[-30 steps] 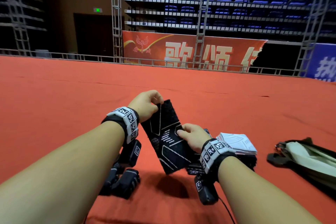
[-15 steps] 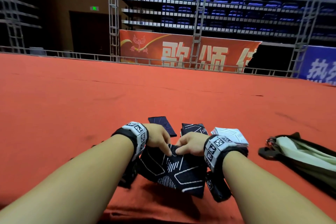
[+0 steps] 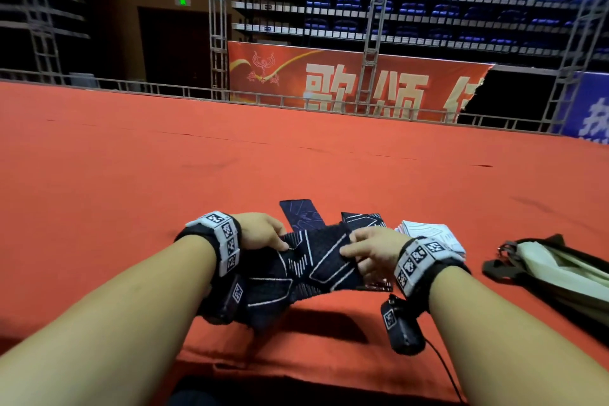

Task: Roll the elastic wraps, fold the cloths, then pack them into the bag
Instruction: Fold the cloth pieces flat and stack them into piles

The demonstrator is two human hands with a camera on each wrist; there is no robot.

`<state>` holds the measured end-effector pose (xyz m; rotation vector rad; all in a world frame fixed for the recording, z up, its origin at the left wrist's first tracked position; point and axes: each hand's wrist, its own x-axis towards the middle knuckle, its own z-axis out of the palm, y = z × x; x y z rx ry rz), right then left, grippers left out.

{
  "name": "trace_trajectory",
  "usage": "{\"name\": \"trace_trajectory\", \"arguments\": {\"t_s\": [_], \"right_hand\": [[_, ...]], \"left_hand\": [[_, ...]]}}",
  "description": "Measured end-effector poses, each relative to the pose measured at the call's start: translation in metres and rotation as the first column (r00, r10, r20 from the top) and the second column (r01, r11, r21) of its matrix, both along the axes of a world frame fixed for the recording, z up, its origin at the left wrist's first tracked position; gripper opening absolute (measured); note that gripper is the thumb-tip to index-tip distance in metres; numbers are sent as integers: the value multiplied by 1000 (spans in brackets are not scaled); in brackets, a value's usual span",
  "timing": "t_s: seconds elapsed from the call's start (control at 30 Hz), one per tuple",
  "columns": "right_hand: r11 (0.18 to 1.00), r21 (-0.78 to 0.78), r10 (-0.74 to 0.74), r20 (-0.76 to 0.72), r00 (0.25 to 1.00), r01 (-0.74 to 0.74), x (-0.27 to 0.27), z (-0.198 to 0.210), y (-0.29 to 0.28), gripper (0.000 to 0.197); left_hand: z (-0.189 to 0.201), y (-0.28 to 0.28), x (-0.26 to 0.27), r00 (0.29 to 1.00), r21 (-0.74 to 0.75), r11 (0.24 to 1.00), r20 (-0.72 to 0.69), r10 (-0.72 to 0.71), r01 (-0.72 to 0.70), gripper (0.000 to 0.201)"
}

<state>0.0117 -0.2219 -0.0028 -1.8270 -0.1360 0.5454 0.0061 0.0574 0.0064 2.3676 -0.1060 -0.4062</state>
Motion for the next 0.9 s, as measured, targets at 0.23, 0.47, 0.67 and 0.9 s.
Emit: {"name": "trace_trajectory", "arguments": {"t_s": [0.23, 0.47, 0.67, 0.9], "right_hand": [[965, -69, -187, 498, 847, 254, 20, 14, 44, 10], [788, -524, 123, 649, 751, 323, 26, 11, 64, 24], [752, -650, 317, 217, 923, -105, 7, -47, 50, 26], [688, -712, 364, 172, 915, -140, 1, -101, 19, 57]], "left_hand": [[-18, -8, -28, 893, -243, 962, -450, -2, -120, 31], [-52, -20, -21, 990, 307, 952, -137, 22, 22, 19], [-55, -25, -11, 986, 501, 850, -61, -155, 165, 34], [-81, -39, -3, 909, 714, 619, -59, -413, 328, 66]]}}
